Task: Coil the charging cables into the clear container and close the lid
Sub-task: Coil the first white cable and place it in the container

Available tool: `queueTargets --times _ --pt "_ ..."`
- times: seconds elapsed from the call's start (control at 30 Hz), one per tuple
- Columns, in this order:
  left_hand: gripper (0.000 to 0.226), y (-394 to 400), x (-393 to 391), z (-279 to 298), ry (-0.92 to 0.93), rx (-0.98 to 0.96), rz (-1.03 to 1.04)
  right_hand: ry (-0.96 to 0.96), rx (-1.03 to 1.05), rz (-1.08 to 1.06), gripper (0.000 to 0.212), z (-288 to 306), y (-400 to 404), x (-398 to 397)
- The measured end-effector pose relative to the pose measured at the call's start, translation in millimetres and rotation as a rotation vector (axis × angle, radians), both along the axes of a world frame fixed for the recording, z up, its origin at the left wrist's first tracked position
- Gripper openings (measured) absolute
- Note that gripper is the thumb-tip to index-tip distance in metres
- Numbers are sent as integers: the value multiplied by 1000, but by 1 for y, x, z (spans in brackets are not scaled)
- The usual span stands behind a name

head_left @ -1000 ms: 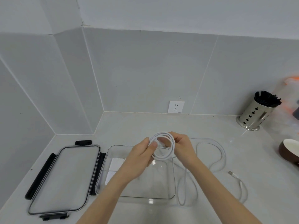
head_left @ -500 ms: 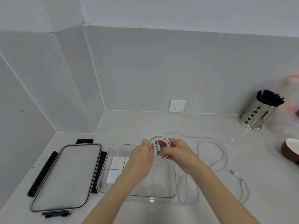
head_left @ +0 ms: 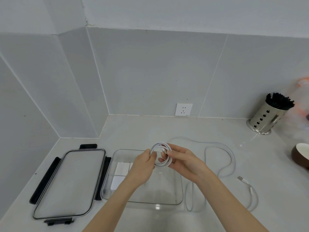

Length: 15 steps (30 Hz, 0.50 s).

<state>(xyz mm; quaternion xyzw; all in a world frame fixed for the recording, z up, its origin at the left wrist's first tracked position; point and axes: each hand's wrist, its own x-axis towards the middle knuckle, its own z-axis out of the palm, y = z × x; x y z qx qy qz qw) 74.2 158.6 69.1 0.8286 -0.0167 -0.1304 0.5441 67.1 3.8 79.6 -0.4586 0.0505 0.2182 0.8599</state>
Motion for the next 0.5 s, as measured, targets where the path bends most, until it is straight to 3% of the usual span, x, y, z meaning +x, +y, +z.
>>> queueTargets --times 0.07,0.17,0.3,0.37,0.43,0.5 --pt "31 0 1 -3 -10 79 25 -32 -48 -27 51 1 0 -2" --pt "36 -3 0 0 -20 188 39 -205 -464 -86 64 5 7 -6" --pt "37 -8 -4 2 -11 263 14 -472 -809 -265 47 1 20 -11" --pt "36 -9 -3 1 51 209 11 -613 -965 -332 38 -7 20 -11" --pt "34 -7 -4 4 171 22 39 -795 -1187 -440 19 -16 17 -8" --pt "32 -5 -4 8 266 -146 45 -953 -1327 -606 19 -26 15 -3"
